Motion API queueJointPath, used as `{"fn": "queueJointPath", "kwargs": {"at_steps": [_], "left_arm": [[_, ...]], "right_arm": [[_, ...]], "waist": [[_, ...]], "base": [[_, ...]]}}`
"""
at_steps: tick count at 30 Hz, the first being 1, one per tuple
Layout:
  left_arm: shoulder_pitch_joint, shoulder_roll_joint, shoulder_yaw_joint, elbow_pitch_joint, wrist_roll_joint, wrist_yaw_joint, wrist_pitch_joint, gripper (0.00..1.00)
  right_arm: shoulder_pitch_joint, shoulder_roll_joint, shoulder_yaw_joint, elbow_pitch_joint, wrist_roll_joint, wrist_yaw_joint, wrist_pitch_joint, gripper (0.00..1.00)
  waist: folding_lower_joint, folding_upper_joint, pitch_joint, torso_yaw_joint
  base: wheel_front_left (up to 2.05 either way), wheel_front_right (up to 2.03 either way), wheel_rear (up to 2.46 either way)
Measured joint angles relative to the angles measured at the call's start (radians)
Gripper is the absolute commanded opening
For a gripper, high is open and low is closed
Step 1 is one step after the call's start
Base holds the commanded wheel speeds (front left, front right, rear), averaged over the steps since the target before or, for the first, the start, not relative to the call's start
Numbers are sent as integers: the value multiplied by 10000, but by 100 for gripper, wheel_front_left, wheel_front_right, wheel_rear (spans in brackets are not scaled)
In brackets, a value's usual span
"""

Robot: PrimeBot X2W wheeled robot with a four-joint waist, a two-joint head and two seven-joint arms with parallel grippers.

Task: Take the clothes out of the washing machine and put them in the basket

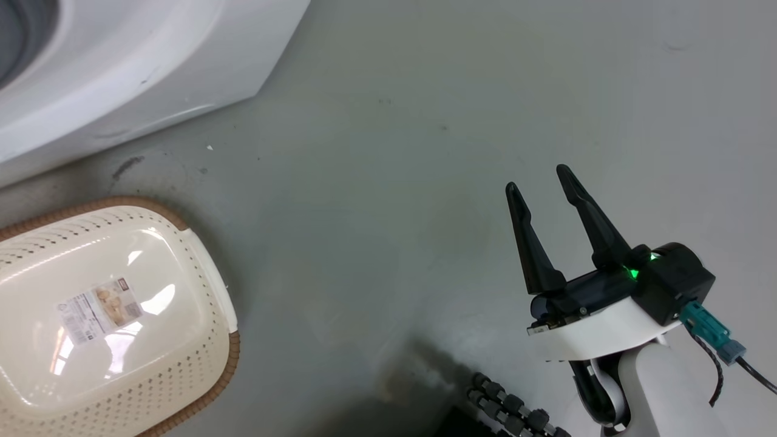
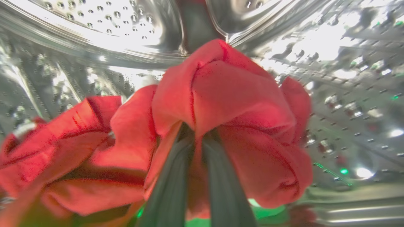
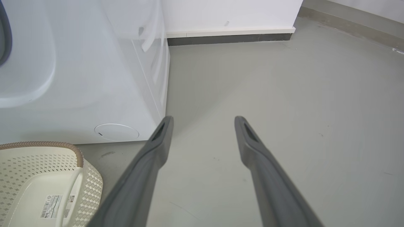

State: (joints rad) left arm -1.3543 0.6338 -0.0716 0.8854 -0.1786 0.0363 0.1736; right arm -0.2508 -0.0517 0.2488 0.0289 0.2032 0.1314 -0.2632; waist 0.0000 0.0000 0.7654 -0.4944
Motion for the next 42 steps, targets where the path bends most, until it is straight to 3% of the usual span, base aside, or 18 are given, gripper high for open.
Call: {"fn": "queueJointPath", "kwargs": {"at_steps": [3,9,14,21,24,25,42], "left_arm": [[389,-174,121,188,-140,61,-1166,0],[1105,-548,203,815,-504,-267,-3131,0],[1850,-1055,219,1360,-773,-639,-4075,0],[3050,-1538,514,1446,-1175,-951,-4330,0],[3719,-1791,782,771,-1235,-951,-4341,0],[4600,-2100,1009,132,-1223,-949,-4351,0],[9415,-4121,1741,-3889,-587,-897,-4364,0]], "right_arm": [[-9,2,-107,36,-59,0,0,100],[51,-2,-428,180,-234,0,-2,100],[206,6,-627,301,-610,0,90,100],[490,8,-863,299,-713,0,355,100],[718,8,-1018,288,-746,0,460,100],[950,10,-1124,244,-863,0,608,100],[2750,4,-1804,-548,-1444,0,1503,100]], "waist": [[0,0,-300,89],[0,0,-1108,297],[0,0,-1909,564],[-1,0,-3151,1002],[-2,0,-3694,1177],[-2,0,-4238,1353],[-5,0,-6979,2485]], "base": [[0,0,0],[0,0,0],[0,0,0],[0,0,0],[0,0,0],[0,0,0],[0,0,0]]}}
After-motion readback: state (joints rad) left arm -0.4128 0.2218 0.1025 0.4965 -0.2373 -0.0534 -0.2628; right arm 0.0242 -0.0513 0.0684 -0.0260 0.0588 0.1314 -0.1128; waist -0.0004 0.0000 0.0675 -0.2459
